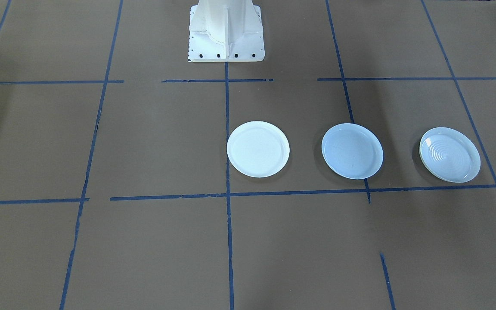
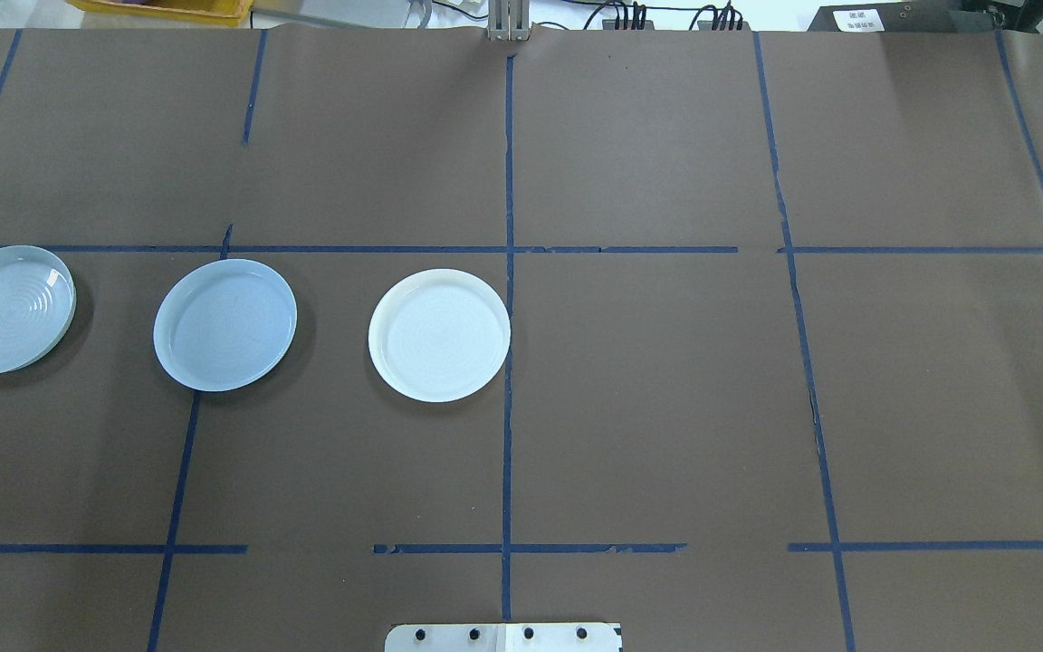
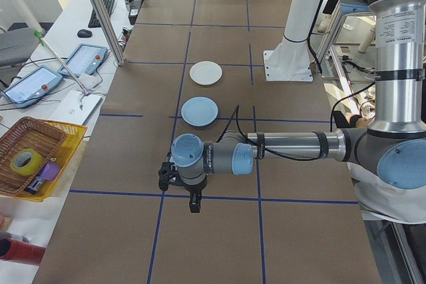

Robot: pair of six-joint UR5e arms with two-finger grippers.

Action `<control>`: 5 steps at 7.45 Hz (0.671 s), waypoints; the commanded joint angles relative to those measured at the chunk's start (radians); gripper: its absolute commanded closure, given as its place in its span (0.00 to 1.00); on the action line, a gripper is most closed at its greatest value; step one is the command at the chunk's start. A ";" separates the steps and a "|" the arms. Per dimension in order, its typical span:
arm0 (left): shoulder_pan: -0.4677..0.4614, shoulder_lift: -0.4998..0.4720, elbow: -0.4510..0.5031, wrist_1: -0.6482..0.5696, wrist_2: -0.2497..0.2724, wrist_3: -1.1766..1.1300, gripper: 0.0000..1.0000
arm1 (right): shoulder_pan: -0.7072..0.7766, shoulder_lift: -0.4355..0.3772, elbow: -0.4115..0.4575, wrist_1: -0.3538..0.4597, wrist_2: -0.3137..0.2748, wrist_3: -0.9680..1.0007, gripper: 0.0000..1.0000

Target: Stack plate in center

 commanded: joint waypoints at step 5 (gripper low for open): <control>0.001 -0.032 -0.001 -0.108 0.001 -0.001 0.00 | 0.000 0.000 0.000 0.000 0.001 0.001 0.00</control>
